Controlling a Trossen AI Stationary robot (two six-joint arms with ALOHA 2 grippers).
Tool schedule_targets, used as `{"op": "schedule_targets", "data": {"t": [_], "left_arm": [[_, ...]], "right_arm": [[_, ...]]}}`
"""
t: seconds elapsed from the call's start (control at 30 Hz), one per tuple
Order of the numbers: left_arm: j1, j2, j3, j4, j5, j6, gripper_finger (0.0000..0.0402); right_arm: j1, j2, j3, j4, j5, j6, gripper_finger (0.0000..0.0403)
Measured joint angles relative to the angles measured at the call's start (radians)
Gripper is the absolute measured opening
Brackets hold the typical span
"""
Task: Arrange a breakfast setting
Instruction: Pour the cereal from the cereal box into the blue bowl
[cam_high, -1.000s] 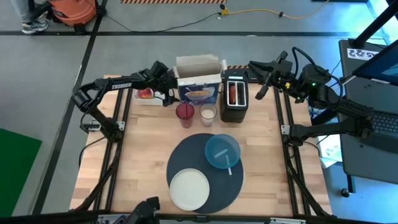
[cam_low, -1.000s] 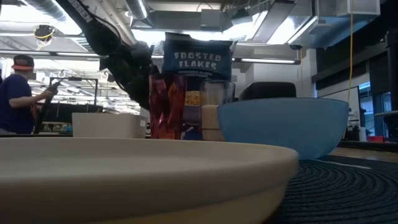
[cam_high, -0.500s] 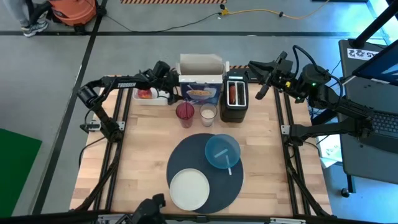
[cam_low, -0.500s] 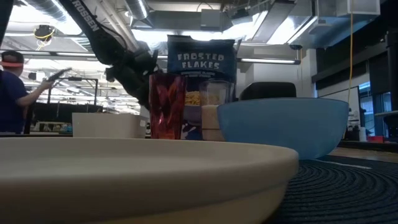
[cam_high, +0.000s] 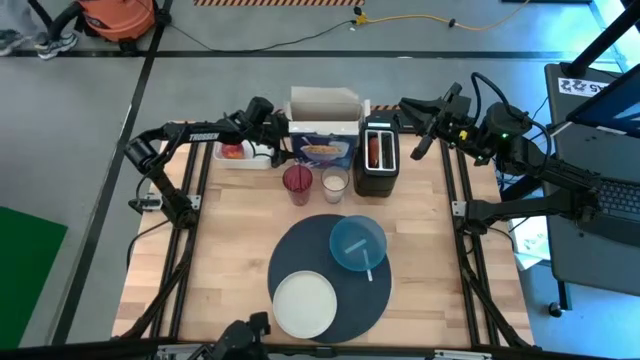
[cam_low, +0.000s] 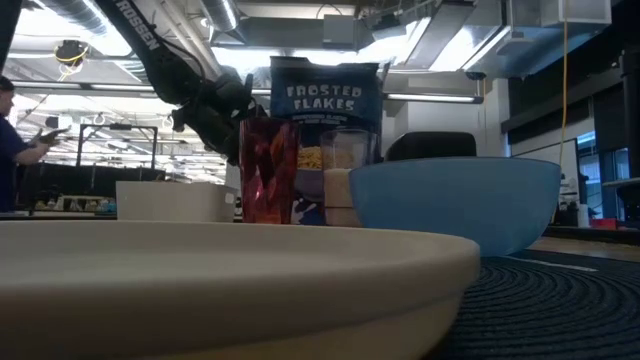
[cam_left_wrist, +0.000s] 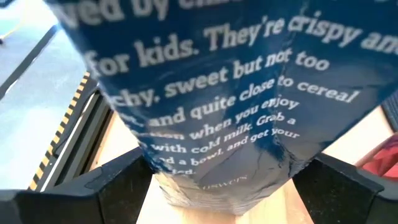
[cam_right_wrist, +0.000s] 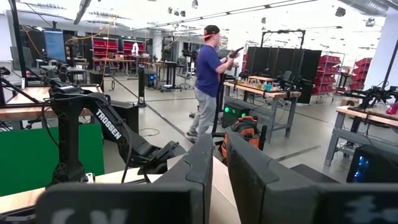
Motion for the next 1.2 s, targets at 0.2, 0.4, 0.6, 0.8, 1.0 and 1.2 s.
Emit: {"op": "schedule_targets", "data": {"t": [0.2,0.4,0.6,0.8,1.0,1.2], "left_arm": [[-0.003,0.0,0.0,-0.001,0.025,0.0,0.0274],[-0.006,0.0,0.0,-0.003,0.031,0.0,0.0195],[-0.007,0.0,0.0,-0.001,0.006,-0.014,0.0173],[-0.007,0.0,0.0,0.001,-0.014,-0.009,0.0168],[-0.004,-0.002,0.0,-0.001,-0.005,-0.066,0.0132],[0.001,-0.03,0.0,-0.017,-0.012,-0.095,0.0124]], "right_arm": [[0.0,0.0,0.0,0.0,0.015,0.0,0.0051],[0.0,0.0,0.0,0.0,0.015,0.0,0.0051],[0.0,0.0,0.0,0.0,0.015,0.0,0.0051],[0.0,0.0,0.0,-0.001,0.015,-0.001,0.0051],[0.0,0.0,0.0,-0.001,0.015,-0.009,0.0051],[0.0,0.0,0.0,-0.003,0.015,-0.021,0.0051]]}}
